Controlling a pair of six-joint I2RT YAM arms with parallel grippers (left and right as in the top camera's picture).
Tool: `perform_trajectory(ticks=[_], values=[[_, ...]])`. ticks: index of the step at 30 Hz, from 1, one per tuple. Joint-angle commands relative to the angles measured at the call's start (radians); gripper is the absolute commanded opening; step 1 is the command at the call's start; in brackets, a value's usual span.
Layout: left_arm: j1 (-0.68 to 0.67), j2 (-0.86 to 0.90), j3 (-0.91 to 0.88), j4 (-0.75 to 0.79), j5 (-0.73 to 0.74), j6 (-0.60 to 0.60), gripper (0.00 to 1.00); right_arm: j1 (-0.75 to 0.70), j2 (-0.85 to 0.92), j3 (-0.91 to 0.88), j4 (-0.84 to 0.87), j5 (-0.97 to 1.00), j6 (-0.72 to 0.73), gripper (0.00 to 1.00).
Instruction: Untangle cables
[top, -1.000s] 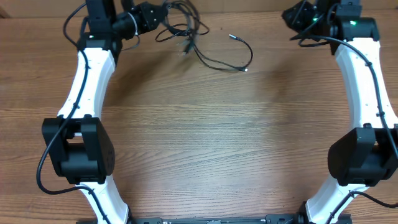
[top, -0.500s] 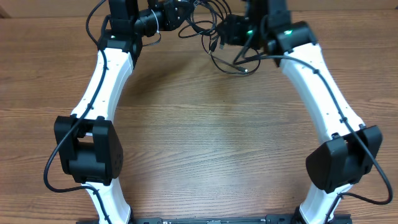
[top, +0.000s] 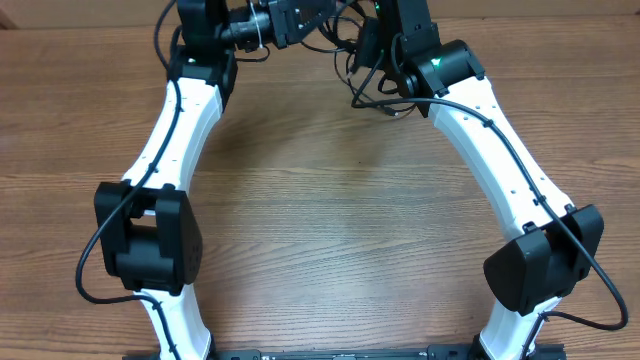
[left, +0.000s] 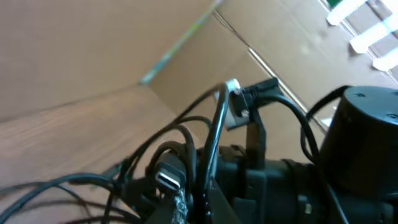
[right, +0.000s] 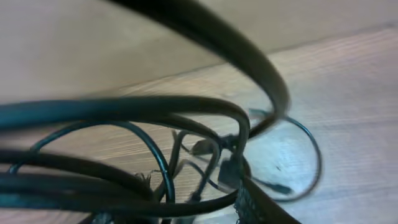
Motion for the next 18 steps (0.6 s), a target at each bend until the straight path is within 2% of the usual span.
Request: perform_trajectory(ticks=[1,11,16,18], values=[[0.038,-0.01,0.004,0.033,0.076,-0.087,0.05,-0.034,0.022,-0.005,-0.073,0.18,0.057,0.42],[0.136,-0.01,0.004,0.051,0.074,-0.117,0.04,-0.111,0.031,-0.005,-0.278,0.172,0.052,0.41],[0.144,-0.01,0.004,0.049,0.007,-0.116,0.04,-0.114,0.031,-0.005,-0.27,0.022,0.042,0.34],[0.135,-0.01,0.004,0.046,-0.012,-0.115,0.04,-0.114,0.031,-0.004,-0.259,-0.043,0.042,0.24]])
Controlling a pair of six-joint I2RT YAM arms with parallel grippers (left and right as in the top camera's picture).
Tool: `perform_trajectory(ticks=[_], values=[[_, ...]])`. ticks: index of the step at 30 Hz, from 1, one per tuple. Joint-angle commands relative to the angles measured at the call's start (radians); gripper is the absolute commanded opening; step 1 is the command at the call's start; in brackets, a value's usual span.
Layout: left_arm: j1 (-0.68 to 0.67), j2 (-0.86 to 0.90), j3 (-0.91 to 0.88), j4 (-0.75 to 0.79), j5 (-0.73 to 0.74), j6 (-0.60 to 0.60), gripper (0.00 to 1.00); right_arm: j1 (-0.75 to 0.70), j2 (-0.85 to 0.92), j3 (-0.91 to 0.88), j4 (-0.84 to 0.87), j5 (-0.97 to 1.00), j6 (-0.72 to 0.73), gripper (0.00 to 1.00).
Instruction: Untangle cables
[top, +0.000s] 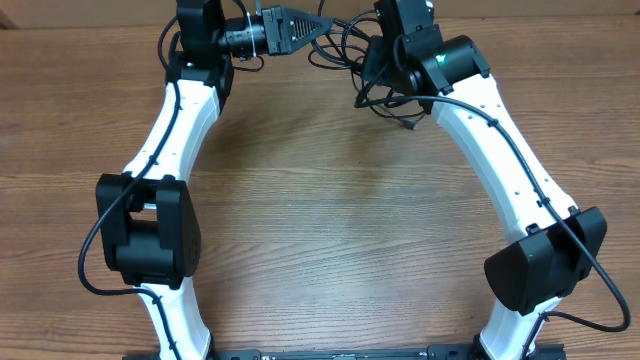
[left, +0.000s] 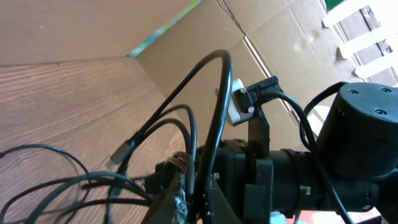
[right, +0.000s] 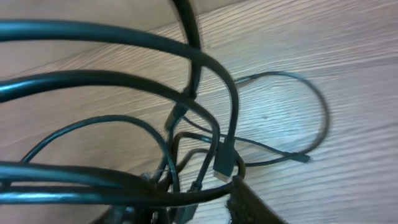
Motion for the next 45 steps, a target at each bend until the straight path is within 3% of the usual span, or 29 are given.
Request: perform_trajectory(ticks=[1,2,9,12,14,18,20,25,30,31,33,35,38,40,43,45], values=[[0.098,-0.041,0.034,0.036,-0.11,-0.008,0.04,-0.101,0.031,-0.035,-0.051,0.015,-0.006,0.22],[0.095,-0.041,0.034,0.034,-0.135,0.003,0.05,-0.102,0.031,-0.035,-0.06,0.011,-0.006,0.17],[0.105,-0.041,0.034,0.04,-0.204,-0.003,0.12,-0.148,0.031,-0.035,-0.126,0.035,-0.006,0.16],[0.1,-0.041,0.034,0.03,-0.229,-0.002,0.04,-0.155,0.031,-0.035,-0.138,0.023,-0.006,0.11],[0.089,-0.041,0.034,0.004,-0.251,0.004,0.05,-0.154,0.031,-0.035,-0.132,-0.003,-0.007,0.11],[0.056,-0.041,0.034,-0.139,-0.304,0.106,0.3,-0.154,0.031,-0.035,-0.115,-0.067,-0.059,0.13],[0.029,-0.041,0.034,-0.251,-0.362,0.185,0.37,-0.156,0.031,-0.035,-0.104,-0.067,-0.059,0.15],[-0.059,-0.041,0.034,-0.483,-0.507,0.43,0.5,-0.189,0.031,-0.034,-0.104,-0.187,-0.059,0.33],[-0.145,-0.041,0.034,-0.695,-0.639,0.548,0.54,-0.24,0.031,-0.034,-0.158,-0.223,-0.059,0.35],[-0.163,-0.041,0.034,-0.744,-0.675,0.527,0.55,-0.251,0.031,-0.034,-0.158,-0.224,-0.058,0.35],[-0.203,-0.041,0.034,-0.816,-0.692,0.376,0.64,-0.281,0.031,-0.034,-0.16,-0.227,-0.058,0.35],[-0.227,-0.041,0.034,-0.853,-0.693,0.241,0.65,-0.302,0.031,-0.034,-0.172,-0.227,-0.058,0.35],[-0.253,-0.039,0.033,-0.915,-0.692,-0.051,0.73,-0.323,0.031,-0.034,-0.185,-0.227,-0.059,0.35],[-0.266,-0.034,0.031,-0.94,-0.679,-0.196,0.7,-0.335,0.031,-0.034,-0.186,-0.227,-0.059,0.35],[-0.285,-0.018,0.016,-0.943,-0.626,-0.33,0.66,-0.347,0.031,-0.034,-0.185,-0.226,-0.059,0.35],[-0.294,-0.003,0.01,-0.962,-0.597,-0.398,0.77,-0.351,0.031,-0.034,-0.186,-0.227,-0.059,0.35]])
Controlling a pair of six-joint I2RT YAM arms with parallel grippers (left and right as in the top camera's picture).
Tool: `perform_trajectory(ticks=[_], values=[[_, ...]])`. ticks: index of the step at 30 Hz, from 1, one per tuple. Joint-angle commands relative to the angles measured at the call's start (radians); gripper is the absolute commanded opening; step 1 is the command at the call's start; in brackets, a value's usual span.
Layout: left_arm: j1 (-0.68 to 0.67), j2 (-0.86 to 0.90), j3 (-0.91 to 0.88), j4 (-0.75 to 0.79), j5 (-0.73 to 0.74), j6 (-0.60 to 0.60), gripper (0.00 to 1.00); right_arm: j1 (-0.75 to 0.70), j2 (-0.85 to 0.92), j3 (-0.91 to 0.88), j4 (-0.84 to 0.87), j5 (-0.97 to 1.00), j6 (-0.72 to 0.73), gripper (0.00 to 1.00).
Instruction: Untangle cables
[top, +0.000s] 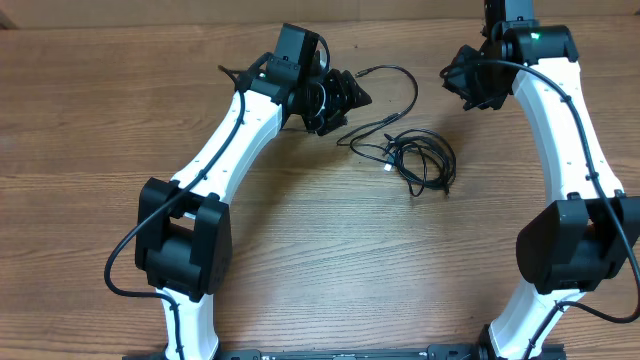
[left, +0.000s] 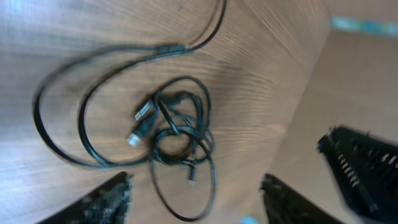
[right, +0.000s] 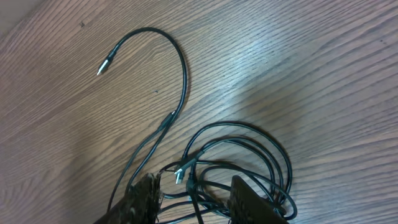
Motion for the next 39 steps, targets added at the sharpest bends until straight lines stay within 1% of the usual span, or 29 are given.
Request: perform_trajectory(ticks=[1,3,6,7,10,13,15,16,18,20,21,22,24,27,30,32,36,39], values=[[-0.026,0.016,-0.01,-0.029,0.067,-0.29,0.84,-0.008,-0.003,0.004,0.001,-0.008,-0.007,0.35],[-0.039,0.042,-0.01,-0.037,0.103,-0.33,0.92,-0.008,-0.003,0.004,0.002,-0.008,-0.007,0.36],[-0.058,0.089,-0.01,-0.034,0.129,-0.368,0.99,-0.008,-0.003,0.003,0.002,-0.009,-0.007,0.36],[-0.066,0.108,-0.01,-0.031,0.138,-0.382,1.0,-0.008,-0.003,0.003,0.002,-0.008,-0.007,0.36],[-0.084,0.159,-0.01,-0.007,0.156,-0.397,0.98,-0.008,-0.003,0.003,0.002,-0.009,-0.007,0.36],[-0.09,0.204,-0.01,-0.003,0.192,-0.412,0.9,-0.008,-0.003,0.003,-0.001,-0.008,-0.008,0.36],[-0.09,0.232,-0.01,0.002,0.189,-0.416,0.84,-0.008,-0.003,0.003,-0.001,-0.008,-0.012,0.36],[-0.09,0.246,-0.01,0.011,0.185,-0.416,0.74,-0.008,-0.003,0.003,-0.001,-0.008,-0.024,0.36],[-0.087,0.267,-0.01,0.061,0.173,-0.402,0.47,-0.008,-0.003,0.003,0.002,-0.004,-0.034,0.36],[-0.071,0.275,-0.01,0.13,0.158,-0.344,0.18,-0.008,-0.003,0.003,0.001,0.002,-0.034,0.35],[-0.04,0.269,-0.005,0.203,0.164,-0.291,0.08,-0.008,-0.003,0.003,0.001,0.002,-0.034,0.35],[-0.019,0.262,0.003,0.244,0.169,-0.251,0.04,-0.008,-0.003,0.003,0.001,0.002,-0.034,0.35],[0.032,0.238,0.039,0.272,0.153,-0.147,0.04,-0.008,-0.003,0.003,0.002,-0.003,-0.033,0.35],[0.097,0.18,0.082,0.263,0.14,-0.022,0.04,-0.008,-0.003,0.003,0.002,-0.05,-0.034,0.34],[0.151,0.095,0.109,0.25,0.14,0.062,0.04,0.007,-0.003,0.003,0.005,-0.142,-0.055,0.34],[0.162,0.051,0.111,0.249,0.14,0.071,0.04,0.028,-0.003,0.002,0.021,-0.198,-0.109,0.34],[0.158,-0.014,0.111,0.271,0.141,0.071,0.04,0.085,-0.002,0.002,0.061,-0.208,-0.108,0.34],[0.15,-0.059,0.111,0.314,0.14,0.071,0.04,0.145,-0.002,0.002,0.106,-0.26,-0.108,0.35]])
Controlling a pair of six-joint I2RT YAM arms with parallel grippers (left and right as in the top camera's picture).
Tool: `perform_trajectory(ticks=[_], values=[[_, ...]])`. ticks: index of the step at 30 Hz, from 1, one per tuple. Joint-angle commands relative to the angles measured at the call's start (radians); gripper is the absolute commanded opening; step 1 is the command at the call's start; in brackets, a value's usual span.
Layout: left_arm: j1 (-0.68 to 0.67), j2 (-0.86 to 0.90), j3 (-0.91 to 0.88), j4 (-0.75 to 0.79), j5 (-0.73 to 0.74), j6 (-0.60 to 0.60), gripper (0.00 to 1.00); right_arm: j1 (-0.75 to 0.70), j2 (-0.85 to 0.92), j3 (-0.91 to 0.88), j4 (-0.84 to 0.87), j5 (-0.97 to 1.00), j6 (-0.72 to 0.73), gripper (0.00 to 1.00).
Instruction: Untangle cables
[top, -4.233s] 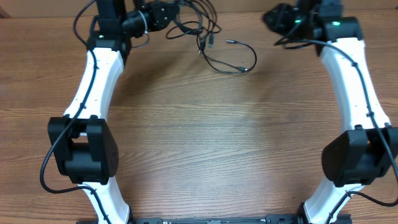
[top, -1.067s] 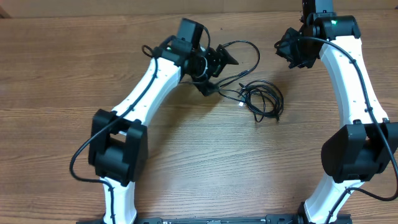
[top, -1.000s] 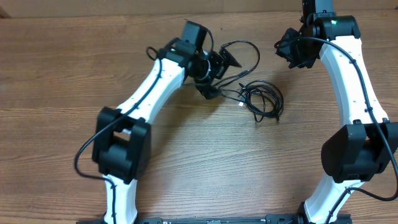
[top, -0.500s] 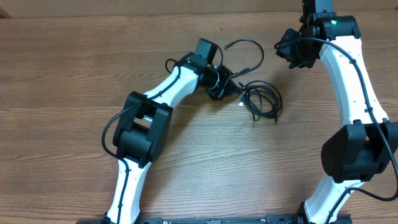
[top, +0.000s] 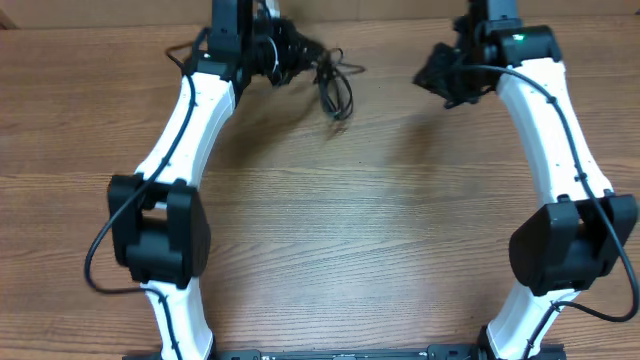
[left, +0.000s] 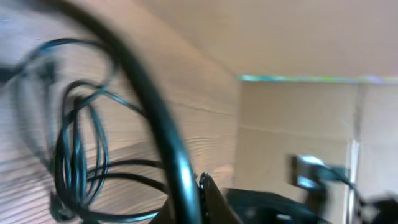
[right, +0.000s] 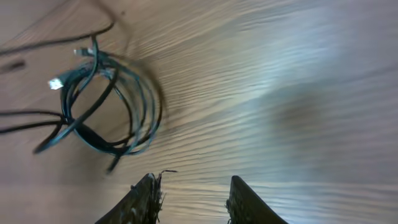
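A black cable bundle (top: 336, 88) hangs in loops at the table's far edge, left of centre. My left gripper (top: 300, 55) is shut on one thick strand (left: 155, 124) of it. In the left wrist view, which is blurred, that strand runs down into the gripper (left: 189, 208) and the loops (left: 74, 155) dangle to the left. My right gripper (top: 432, 72) stands open and empty to the right of the bundle. In the right wrist view the gripper (right: 193, 193) has only wood between its fingers (right: 146, 199), with the bundle (right: 106, 106) off to the upper left.
The wooden table (top: 330, 220) bears both arms' white links, running down its left and right sides. A cardboard wall (left: 292, 112) stands behind the far edge.
The bundle lay on the table mid-right with my left gripper open beside it. Now the left gripper is shut on a strand, holding the bundle at the far left-centre. The right gripper has shifted slightly left.
Both grippers were close together at the far edge with the tangled cables between them, and stayed so a moment later. Then the cables lay loose on the table and the arms were apart. Now my left gripper holds the bundle at the far edge; the right is empty.
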Motion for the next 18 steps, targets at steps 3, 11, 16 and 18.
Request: perform_trajectory(ticks=[3,11,16,18], values=[[-0.032,-0.104,0.028,0.032,0.003,0.045,0.04,0.107,-0.002,0.002,0.08,-0.088,-0.007,0.35],[-0.032,-0.144,0.029,0.049,-0.021,0.01,0.04,0.174,0.002,0.002,0.195,-0.083,0.064,0.35],[-0.032,-0.157,0.029,0.084,-0.007,-0.029,0.04,0.192,0.051,-0.001,0.187,-0.034,0.075,0.36],[-0.032,-0.162,0.029,0.103,0.007,-0.044,0.04,0.192,0.077,-0.006,0.191,-0.027,0.081,0.36]])
